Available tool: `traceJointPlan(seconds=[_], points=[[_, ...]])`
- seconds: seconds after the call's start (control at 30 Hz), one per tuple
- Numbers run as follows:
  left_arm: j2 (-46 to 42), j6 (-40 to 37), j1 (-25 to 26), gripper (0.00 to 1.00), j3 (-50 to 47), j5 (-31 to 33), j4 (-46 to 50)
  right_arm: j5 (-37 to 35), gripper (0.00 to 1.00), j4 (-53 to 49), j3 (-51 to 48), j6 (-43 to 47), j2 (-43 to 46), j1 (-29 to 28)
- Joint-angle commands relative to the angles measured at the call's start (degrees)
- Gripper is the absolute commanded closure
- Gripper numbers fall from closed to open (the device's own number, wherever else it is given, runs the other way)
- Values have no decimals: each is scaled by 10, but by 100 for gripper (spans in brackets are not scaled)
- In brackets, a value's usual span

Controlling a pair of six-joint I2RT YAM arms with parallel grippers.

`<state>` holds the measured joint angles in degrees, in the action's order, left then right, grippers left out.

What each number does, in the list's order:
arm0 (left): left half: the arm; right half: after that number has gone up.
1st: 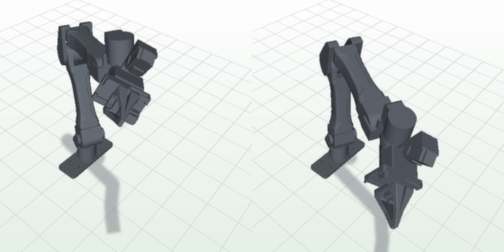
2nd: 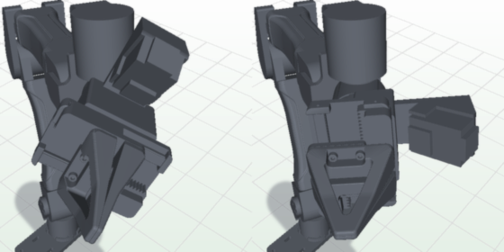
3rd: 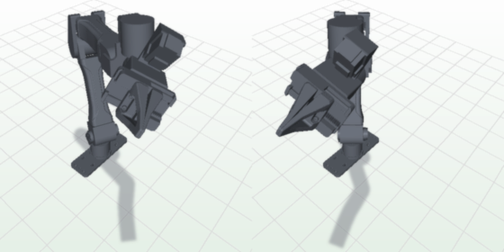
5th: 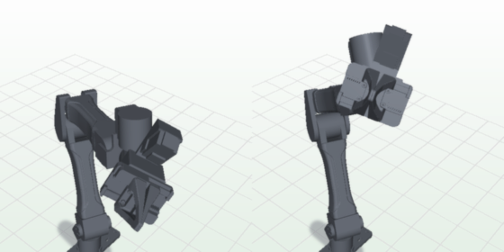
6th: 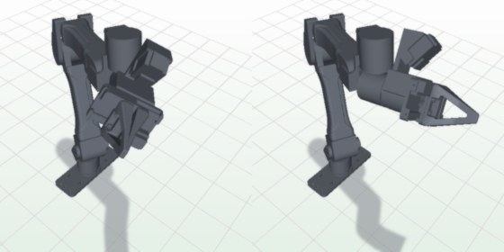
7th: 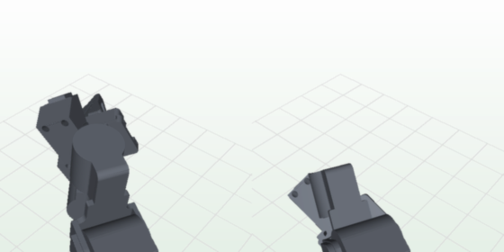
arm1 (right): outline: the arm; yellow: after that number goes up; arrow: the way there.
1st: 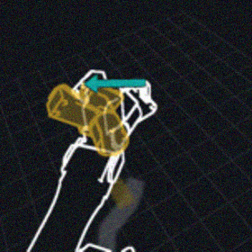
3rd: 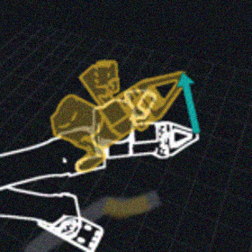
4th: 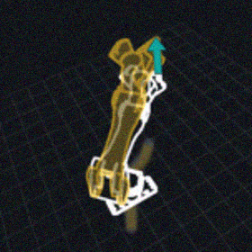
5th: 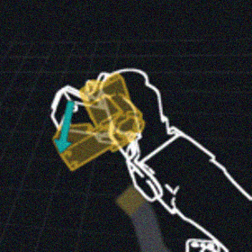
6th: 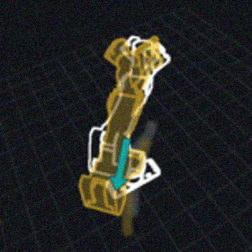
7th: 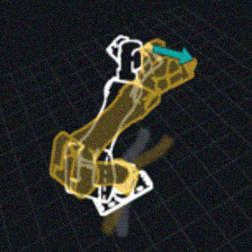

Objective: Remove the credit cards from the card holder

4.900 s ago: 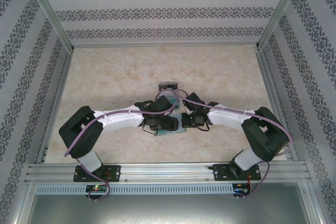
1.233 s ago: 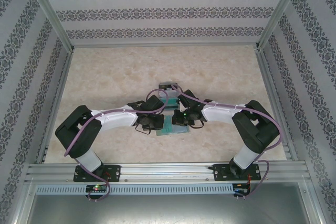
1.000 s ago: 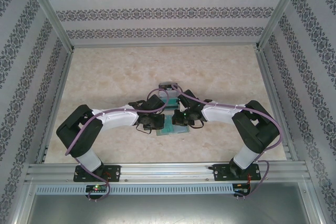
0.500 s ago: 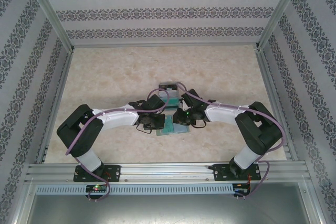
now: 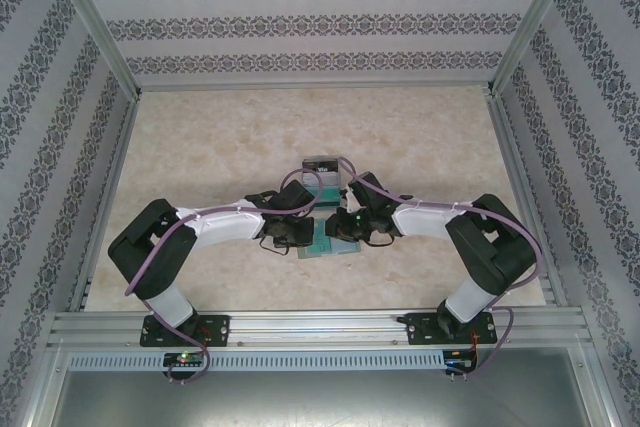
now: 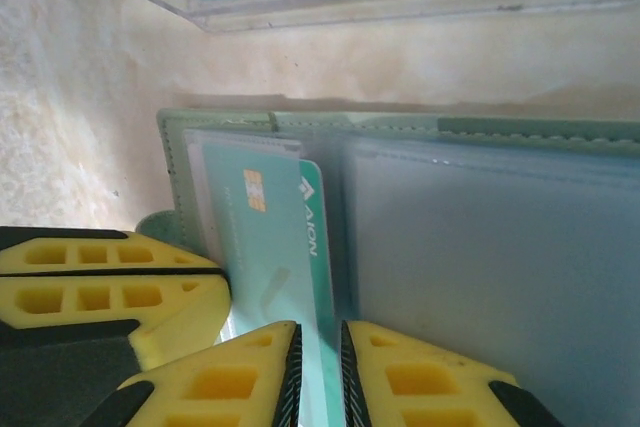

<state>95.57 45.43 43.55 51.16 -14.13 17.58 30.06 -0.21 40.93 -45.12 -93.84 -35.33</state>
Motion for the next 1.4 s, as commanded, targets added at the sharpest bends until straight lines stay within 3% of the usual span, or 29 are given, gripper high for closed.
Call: traceJointPlan(seconds=[0.0, 0.23, 0.37, 0.97, 1.1, 1.37], points=[[9, -1, 7, 97, -2, 4, 19, 20, 81, 17, -6, -4, -14, 6], [10, -2, 8, 97, -2, 2, 18, 25, 84, 25, -9, -6, -22, 7], [11, -2, 8, 97, -1, 1, 17, 25, 100, 26, -9, -7, -19, 8], [5, -6, 8, 97, -8, 11, 27, 42, 100, 20, -32, 11, 0, 43], [5, -6, 8, 97, -7, 10, 28, 46, 84, 34, -30, 8, -7, 38], [4, -4, 8, 97, -10, 9, 25, 61, 84, 61, -25, 0, -29, 36]])
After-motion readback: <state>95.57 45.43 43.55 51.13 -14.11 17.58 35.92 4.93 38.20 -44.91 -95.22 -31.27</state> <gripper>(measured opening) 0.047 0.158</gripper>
